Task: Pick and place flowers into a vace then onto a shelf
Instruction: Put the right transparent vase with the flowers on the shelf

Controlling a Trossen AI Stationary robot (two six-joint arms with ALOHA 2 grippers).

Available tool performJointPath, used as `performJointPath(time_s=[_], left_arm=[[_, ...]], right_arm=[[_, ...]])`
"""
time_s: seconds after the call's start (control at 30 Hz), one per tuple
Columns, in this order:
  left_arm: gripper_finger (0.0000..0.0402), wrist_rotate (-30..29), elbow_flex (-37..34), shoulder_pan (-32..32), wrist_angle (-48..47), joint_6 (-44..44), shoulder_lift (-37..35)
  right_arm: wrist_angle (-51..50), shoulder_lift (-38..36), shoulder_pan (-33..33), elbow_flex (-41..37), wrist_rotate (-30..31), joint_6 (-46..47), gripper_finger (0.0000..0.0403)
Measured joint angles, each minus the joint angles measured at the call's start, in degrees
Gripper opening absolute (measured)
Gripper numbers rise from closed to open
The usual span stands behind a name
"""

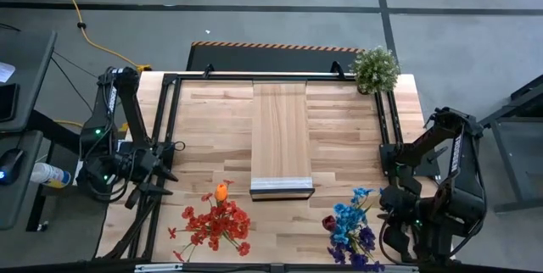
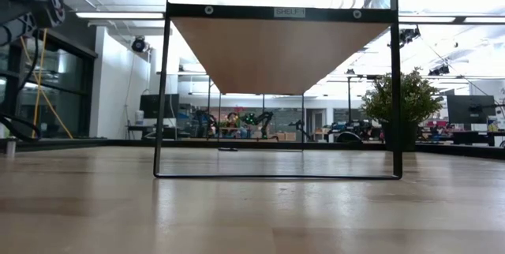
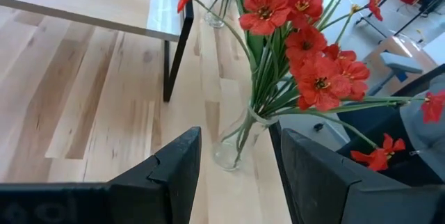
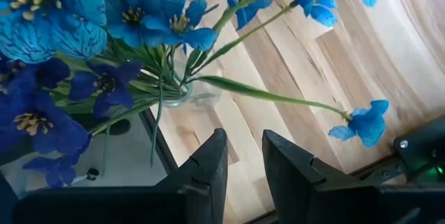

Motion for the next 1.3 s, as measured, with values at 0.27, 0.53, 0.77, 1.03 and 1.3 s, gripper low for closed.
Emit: performJointPath(time_s=[0.27,0.53,0.77,1.03,1.3], left_arm=[[0.0232,-0.17,-2.26,0.00,1.24,-0.01,-2.05],[0.0232,-0.61,-2.57,0.02,1.25,0.03,-2.41],[0.0232,-0.70,-2.57,0.02,1.26,0.03,-2.41],[0.0232,-1.04,-2.57,0.02,1.28,0.01,-2.41],[0.0232,-1.05,-2.57,0.02,1.68,-0.05,-2.41]], right_arm=[[0.00,0.00,0.01,0.00,1.41,-1.03,0.0082],[0.00,0.00,0.07,0.00,0.76,-1.44,0.0082],[0.00,0.00,0.78,-0.04,-3.56,-0.72,0.0082],[-0.02,-3.31,1.68,-0.07,-3.14,-0.16,0.0054],[-0.07,-10.21,1.64,-0.07,3.46,-5.25,0.0004]])
